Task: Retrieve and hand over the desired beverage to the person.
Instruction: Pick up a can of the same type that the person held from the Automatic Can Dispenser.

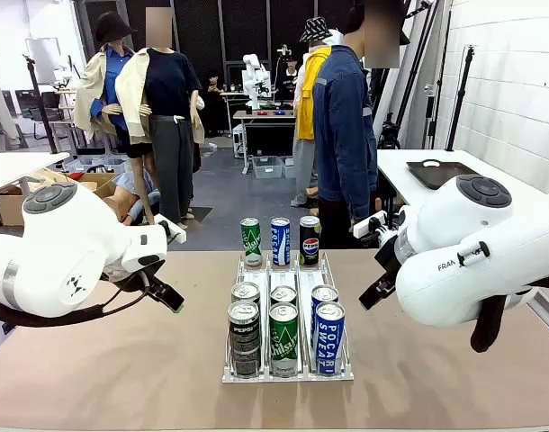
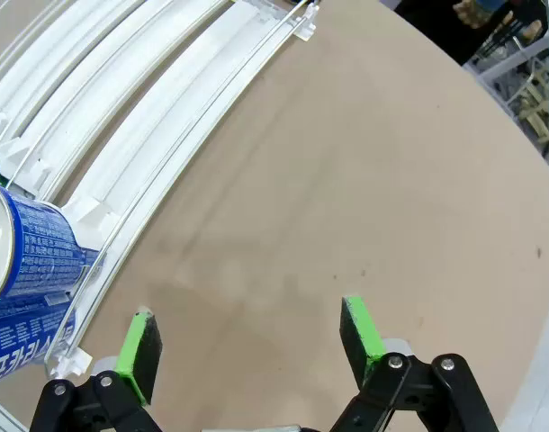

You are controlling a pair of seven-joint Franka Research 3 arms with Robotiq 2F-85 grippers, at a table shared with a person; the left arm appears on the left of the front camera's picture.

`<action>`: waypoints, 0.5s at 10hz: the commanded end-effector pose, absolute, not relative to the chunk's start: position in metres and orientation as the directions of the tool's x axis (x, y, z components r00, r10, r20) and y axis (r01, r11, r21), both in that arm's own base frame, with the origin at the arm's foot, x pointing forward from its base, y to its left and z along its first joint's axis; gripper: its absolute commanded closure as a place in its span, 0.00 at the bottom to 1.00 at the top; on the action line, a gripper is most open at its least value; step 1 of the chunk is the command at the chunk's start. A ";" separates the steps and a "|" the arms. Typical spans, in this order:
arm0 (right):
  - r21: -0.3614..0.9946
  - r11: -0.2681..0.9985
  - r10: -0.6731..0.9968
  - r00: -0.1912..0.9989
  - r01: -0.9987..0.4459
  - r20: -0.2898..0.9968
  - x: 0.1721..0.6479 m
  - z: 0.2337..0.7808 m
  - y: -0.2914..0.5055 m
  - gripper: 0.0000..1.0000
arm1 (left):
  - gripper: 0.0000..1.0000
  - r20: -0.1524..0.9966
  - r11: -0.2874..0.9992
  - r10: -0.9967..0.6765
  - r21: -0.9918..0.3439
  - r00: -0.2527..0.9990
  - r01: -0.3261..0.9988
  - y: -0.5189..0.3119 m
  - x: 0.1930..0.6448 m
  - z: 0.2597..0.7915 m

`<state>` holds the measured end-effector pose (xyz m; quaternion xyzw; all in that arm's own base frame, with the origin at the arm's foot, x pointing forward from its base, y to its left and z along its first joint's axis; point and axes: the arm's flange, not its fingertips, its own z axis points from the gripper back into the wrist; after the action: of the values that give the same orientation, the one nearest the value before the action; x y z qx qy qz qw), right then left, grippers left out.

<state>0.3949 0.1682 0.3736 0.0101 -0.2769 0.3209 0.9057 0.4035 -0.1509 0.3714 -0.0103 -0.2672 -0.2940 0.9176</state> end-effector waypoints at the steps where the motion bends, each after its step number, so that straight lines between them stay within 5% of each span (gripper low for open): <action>1: -0.159 0.794 0.576 0.641 -0.587 0.508 0.395 0.374 0.168 0.00 | 0.00 0.497 0.827 -0.534 0.138 0.684 0.545 -0.151 0.403 0.371; 5: -0.159 0.794 0.576 0.641 -0.587 0.508 0.395 0.374 0.168 0.00 | 0.00 0.497 0.827 -0.534 0.138 0.684 0.545 -0.151 0.403 0.371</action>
<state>0.3948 0.1683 0.3736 0.0099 -0.2769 0.3211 0.9056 0.4032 -0.1516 0.3714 -0.0103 -0.2672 -0.2949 0.9174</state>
